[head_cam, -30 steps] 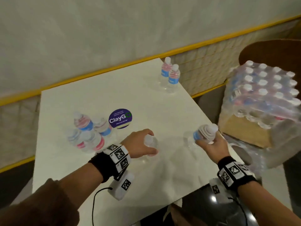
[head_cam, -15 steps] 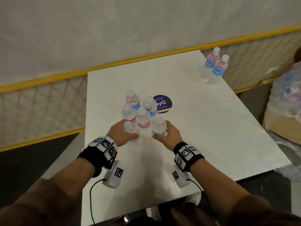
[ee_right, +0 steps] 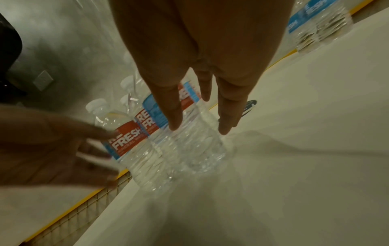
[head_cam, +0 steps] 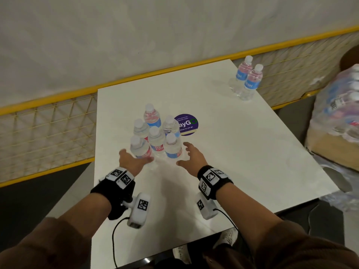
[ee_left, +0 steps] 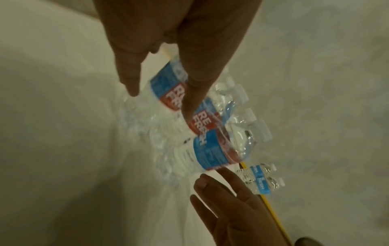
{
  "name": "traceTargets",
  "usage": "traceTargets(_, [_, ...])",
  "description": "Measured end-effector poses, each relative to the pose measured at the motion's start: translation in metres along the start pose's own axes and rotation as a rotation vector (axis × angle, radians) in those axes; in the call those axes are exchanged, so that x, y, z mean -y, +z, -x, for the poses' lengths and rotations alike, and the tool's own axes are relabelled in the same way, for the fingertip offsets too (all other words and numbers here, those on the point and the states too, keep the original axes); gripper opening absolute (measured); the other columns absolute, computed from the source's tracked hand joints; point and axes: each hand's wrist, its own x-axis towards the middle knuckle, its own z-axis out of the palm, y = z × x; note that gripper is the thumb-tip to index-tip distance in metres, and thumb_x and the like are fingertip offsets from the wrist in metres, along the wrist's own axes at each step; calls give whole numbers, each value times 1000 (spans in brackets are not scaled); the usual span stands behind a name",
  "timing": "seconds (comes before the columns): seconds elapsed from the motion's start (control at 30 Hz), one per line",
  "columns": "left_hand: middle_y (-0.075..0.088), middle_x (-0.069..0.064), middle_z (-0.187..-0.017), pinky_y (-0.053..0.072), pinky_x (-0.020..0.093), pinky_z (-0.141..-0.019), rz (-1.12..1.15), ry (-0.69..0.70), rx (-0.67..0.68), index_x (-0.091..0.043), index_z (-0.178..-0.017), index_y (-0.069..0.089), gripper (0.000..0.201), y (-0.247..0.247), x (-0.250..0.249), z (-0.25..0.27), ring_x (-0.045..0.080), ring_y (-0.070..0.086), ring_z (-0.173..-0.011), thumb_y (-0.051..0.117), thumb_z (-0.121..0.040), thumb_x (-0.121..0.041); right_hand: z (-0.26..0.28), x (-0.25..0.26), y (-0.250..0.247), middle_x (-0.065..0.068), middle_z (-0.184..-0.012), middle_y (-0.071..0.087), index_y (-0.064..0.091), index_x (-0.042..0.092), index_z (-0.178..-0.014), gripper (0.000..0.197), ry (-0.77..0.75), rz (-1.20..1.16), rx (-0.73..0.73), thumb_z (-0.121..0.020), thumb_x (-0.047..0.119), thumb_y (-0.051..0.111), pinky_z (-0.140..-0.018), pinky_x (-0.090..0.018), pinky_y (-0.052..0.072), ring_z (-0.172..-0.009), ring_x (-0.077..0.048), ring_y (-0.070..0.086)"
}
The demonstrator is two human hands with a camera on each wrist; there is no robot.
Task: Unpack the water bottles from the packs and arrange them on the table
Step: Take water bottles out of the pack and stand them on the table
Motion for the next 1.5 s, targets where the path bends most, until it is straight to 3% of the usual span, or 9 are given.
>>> traceTargets(0.2, [65,18,-113,56,23,-55,-78,-305,664,1,-95,63,11,69,-9,56,21,65,-80,63,-85,3,14,-56,-83,-8,-124,57,52,15,-126,48,84,-16,-41,-81,19,70,-90,-26,42,-114,-22,56])
traceTargets(0.4, [62,7,-94,46,23,-66,-532,427,860,-11,-104,60,18,216,-116,107,15,59,-78,63,-87,-16,34,-121,-208,-3,-103,65,63,13,-111,31,218,-52,-256,-81,18,69,-77,-25,44,-91,-19,59])
traceTargets(0.53, [55,11,-127,42,30,-100,-625,851,813,-18,-112,66,27,323,-195,148,24,55,-117,64,-86,-22,54,-166,-291,-5,-105,65,62,13,-111,30,294,-108,-430,-82,17,67,-70,-25,44,-82,-17,54])
traceTargets(0.67, [14,12,-155,25,35,-115,-802,1063,726,-32,-134,50,47,395,-252,185,33,20,-141,58,-88,-24,74,-188,-367,-4,-118,59,54,10,-122,38,339,-109,-610,-86,12,62,-89,-27,43,-102,-18,54])
traceTargets(0.9, [12,8,-156,39,39,-102,-718,973,702,-35,-149,-7,92,431,-284,189,31,38,-133,58,-87,-16,68,-188,-441,-17,-131,56,55,5,-126,41,458,0,-570,-94,31,52,-91,-33,41,-118,-30,52])
traceTargets(1.07, [47,12,-138,48,41,-94,-845,1039,794,-24,-147,22,75,433,-284,183,32,53,-118,61,-84,-23,52,-184,-466,-9,-153,29,30,13,-146,66,582,30,-416,-95,54,35,-112,-41,24,-140,-28,30])
traceTargets(1.17, [56,7,-125,48,35,-92,-857,962,812,-16,-139,37,61,436,-280,183,25,57,-112,63,-85,-27,55,-194,-465,-11,-151,30,24,8,-147,55,580,157,-385,-100,33,37,-110,-38,29,-136,-32,35])
traceTargets(1.33, [56,8,-126,47,36,-92,-725,844,844,-14,-141,26,87,449,-272,182,26,57,-112,76,-74,-38,55,-195,-454,-10,-117,59,42,25,-131,41,298,120,-717,-92,13,51,-83,-37,52,-98,-27,63])
traceTargets(1.5, [53,6,-128,47,36,-94,-446,826,883,-20,-144,16,103,466,-262,189,25,55,-114,83,-66,-32,75,-176,-433,4,-76,67,63,12,-99,18,169,-38,-620,-87,25,63,-63,-27,54,-68,-12,66])
